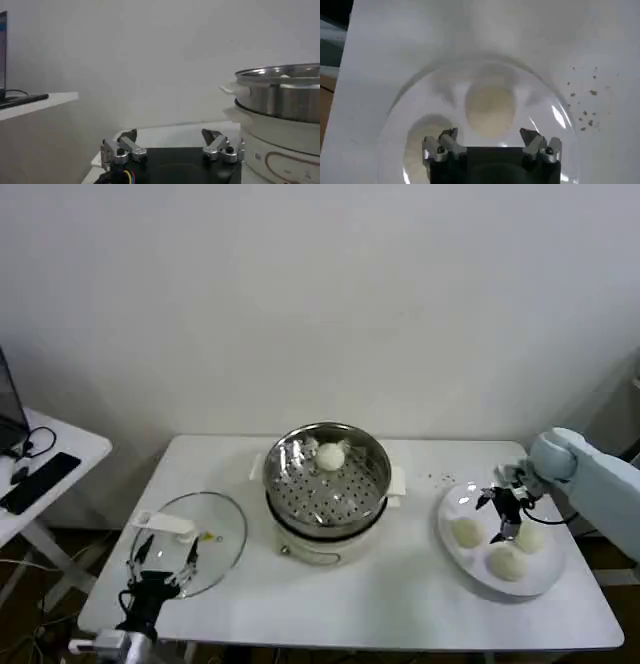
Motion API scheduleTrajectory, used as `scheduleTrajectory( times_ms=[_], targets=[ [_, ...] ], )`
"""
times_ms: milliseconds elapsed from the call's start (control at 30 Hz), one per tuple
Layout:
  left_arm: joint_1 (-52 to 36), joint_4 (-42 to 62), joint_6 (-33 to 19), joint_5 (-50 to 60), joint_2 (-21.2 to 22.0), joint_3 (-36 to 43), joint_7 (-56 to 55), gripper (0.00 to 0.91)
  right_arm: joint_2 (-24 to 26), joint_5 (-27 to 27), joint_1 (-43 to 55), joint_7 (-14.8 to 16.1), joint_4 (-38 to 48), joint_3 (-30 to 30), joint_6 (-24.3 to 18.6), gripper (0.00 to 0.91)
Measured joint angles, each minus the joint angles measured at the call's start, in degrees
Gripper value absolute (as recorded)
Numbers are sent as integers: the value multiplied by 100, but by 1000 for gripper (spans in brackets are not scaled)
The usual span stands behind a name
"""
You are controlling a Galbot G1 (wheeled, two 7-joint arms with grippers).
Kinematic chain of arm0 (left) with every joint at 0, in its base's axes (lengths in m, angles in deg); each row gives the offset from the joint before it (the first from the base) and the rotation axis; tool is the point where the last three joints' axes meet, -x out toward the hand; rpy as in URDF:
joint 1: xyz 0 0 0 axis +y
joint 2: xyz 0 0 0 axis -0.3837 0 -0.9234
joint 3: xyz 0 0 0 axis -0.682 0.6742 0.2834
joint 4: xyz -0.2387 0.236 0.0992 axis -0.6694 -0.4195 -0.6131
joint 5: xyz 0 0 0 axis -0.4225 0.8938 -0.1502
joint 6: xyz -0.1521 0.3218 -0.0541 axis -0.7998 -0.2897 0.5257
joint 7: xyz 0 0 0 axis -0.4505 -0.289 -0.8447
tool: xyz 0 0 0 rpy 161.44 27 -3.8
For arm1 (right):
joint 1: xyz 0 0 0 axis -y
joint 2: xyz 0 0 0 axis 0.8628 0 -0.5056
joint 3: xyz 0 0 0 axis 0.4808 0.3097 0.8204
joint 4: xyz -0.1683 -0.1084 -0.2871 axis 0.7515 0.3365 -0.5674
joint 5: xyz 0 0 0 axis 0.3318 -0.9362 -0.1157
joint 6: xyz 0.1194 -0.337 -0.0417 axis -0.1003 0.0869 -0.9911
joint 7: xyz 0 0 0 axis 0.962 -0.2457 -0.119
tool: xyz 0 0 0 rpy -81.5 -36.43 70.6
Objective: Take steamed baozi put them in steamer then cover it.
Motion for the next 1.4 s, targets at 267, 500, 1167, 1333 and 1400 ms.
scheduleTrajectory(
  times_ms=[267, 500, 1167, 1333, 1400],
  targets=[
    [-6, 26, 0, 11, 0, 8, 0, 907, -236, -119, -43, -11, 215, -28, -27, 907],
    [-12, 47, -1, 11, 0, -3, -2, 907, -329, -188, -88, 8, 336, -67, -34, 887],
    [1, 71, -25, 8, 0, -2, -6, 907, -316, 53, 94, -38, 336, 122, 82, 776],
    [-2, 76, -30, -4, 1, -5, -12, 907, -185, 576, 481, -63, 229, 491, 290, 776],
    [-3, 74, -30, -7, 1, 5, -12, 907, -124, 854, 755, -79, 181, 708, 382, 776]
  ],
)
